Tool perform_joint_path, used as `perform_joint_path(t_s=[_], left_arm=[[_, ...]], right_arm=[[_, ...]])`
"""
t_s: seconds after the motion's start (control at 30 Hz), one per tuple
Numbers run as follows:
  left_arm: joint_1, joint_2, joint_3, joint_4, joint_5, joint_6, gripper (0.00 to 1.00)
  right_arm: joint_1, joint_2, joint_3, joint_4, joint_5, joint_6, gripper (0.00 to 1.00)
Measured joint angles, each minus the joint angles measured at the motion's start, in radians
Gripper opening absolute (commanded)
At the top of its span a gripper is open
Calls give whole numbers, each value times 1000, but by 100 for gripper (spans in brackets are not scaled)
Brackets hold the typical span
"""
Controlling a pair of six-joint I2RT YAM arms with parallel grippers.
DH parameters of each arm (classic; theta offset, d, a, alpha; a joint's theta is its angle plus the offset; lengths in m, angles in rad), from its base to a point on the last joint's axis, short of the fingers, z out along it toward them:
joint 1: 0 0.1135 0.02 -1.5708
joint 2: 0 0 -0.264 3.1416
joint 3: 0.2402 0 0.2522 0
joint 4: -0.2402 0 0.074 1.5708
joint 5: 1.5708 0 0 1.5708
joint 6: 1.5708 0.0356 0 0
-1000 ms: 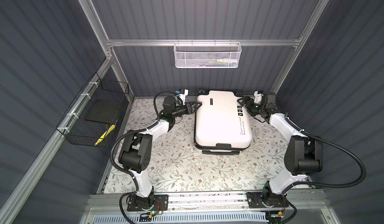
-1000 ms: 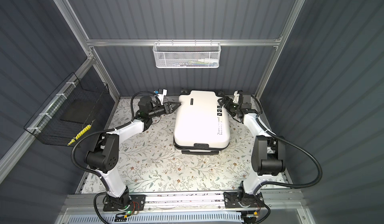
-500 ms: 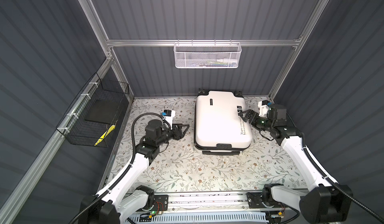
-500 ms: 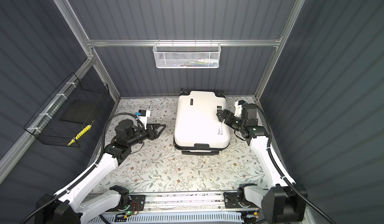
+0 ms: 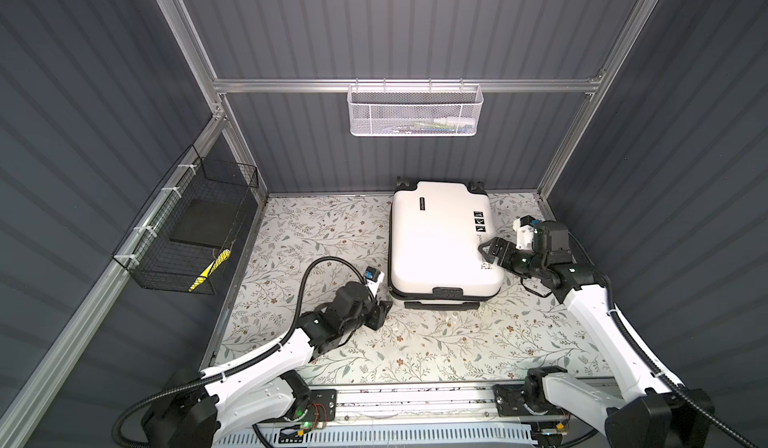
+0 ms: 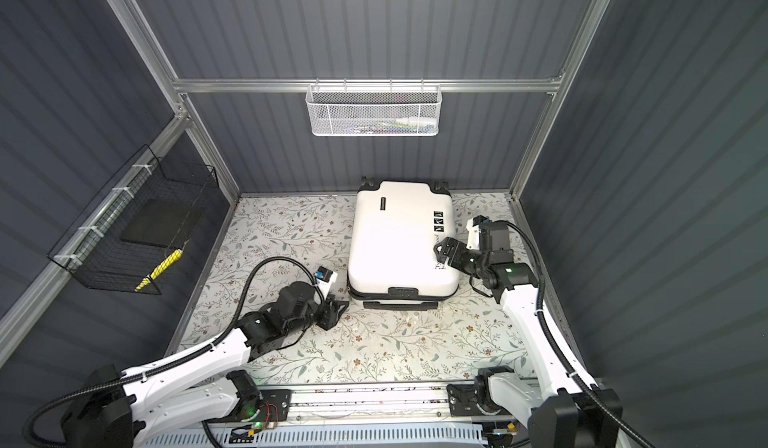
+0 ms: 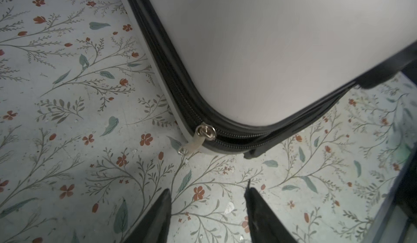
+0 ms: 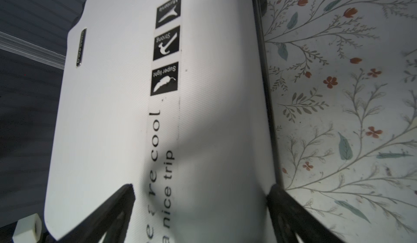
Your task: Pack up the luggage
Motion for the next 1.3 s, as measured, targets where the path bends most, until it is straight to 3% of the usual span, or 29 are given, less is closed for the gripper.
perform_joint_path(t_s=[0.37, 1.3], left_arm=[[-13, 72, -56, 159, -167, 135, 50], [-13, 211, -69, 396, -195, 402, 29]], right_arm=[[1, -14, -37, 46, 1, -3, 93], [0, -18, -74, 122, 5, -5, 92]])
